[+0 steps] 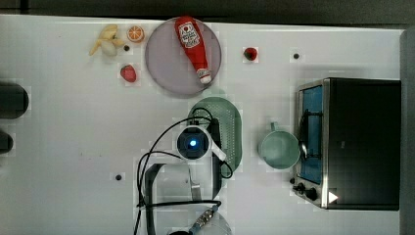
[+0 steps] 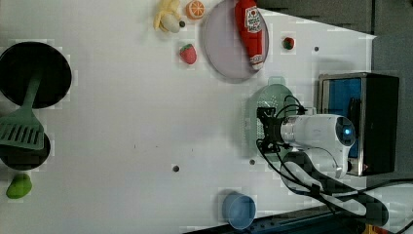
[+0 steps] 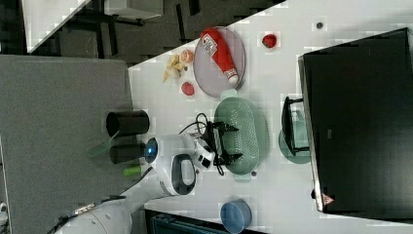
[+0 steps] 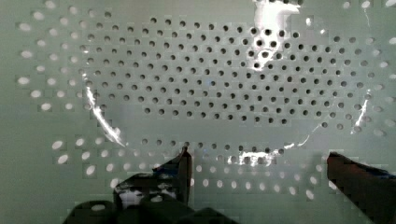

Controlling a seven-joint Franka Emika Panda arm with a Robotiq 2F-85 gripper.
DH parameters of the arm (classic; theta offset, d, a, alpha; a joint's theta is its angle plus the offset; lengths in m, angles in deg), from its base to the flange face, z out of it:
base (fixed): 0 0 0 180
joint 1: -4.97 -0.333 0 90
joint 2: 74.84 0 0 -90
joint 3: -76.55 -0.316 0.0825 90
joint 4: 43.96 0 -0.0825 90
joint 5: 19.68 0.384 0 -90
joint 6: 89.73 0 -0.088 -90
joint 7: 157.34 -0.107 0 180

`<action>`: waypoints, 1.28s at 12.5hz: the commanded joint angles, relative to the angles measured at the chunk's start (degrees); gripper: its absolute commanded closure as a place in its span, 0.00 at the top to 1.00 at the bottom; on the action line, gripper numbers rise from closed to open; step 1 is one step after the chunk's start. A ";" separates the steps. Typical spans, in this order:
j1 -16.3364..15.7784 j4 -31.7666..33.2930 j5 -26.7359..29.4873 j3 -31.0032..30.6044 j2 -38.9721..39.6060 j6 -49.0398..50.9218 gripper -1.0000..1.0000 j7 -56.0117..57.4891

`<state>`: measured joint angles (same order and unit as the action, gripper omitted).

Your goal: Drag strainer right to left.

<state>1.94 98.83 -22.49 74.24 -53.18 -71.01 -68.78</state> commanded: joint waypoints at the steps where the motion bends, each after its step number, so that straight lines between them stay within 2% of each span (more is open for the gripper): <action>1: -1.44 -1.25 -0.04 0.18 -0.64 -0.07 1.00 -2.71; 4: -3.61 -2.74 0.25 -0.25 0.02 0.08 1.00 -5.22; 10: -9.66 -5.12 0.25 -1.19 1.55 0.12 1.00 -17.05; 16: -15.52 -7.28 0.90 -1.29 2.84 0.49 1.00 -19.28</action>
<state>-11.79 92.56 -22.89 72.72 -50.29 -69.83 -85.51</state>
